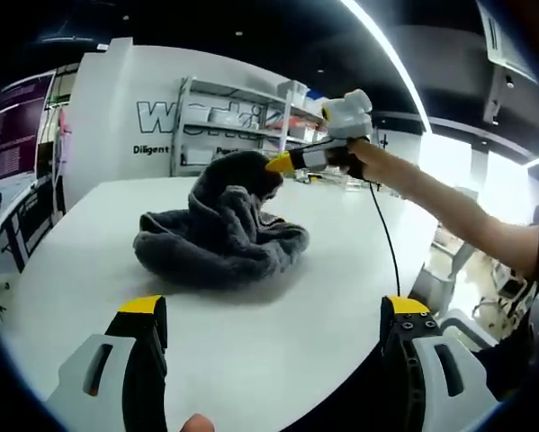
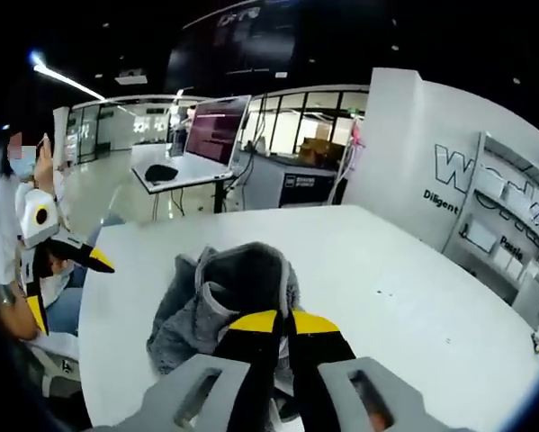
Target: Open the folded towel by lifting each exposed corner and separating the folded layers until the towel lies flat within the target outline without major curled edges
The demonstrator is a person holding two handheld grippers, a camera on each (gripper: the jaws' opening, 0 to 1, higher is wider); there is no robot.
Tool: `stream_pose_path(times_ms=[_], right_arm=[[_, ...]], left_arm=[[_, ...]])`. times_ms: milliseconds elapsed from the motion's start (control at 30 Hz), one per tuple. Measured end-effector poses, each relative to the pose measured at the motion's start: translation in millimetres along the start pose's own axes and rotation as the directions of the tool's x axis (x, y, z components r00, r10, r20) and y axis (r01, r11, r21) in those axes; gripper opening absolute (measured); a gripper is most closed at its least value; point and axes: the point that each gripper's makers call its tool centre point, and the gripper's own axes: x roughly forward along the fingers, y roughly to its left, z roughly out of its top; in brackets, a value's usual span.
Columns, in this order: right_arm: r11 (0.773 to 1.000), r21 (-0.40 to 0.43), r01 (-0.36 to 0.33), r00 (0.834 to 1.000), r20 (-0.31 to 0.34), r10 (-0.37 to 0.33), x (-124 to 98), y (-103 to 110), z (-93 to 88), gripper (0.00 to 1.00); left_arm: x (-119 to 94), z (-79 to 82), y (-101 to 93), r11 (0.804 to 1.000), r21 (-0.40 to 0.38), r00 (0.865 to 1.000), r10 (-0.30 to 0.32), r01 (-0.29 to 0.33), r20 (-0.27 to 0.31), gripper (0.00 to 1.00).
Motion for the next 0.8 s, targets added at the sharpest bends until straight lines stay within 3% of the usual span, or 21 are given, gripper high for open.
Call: stream_pose_path(times_ms=[433, 800], right_arm=[[0.996, -0.005, 0.083, 0.995, 0.064, -0.083, -33, -38, 32.9, 0.00], [0.984, 0.031, 0.176, 0.983, 0.038, -0.178, -50, -79, 24.6, 0.00]], left_arm=[[5, -3.0, -4.8, 1.000, 0.002, 1.000, -0.008, 0.008, -0.012, 0.97], [10, -4.3, -5.6, 1.000, 0.008, 1.000, -0.017, 0.017, -0.020, 0.96]])
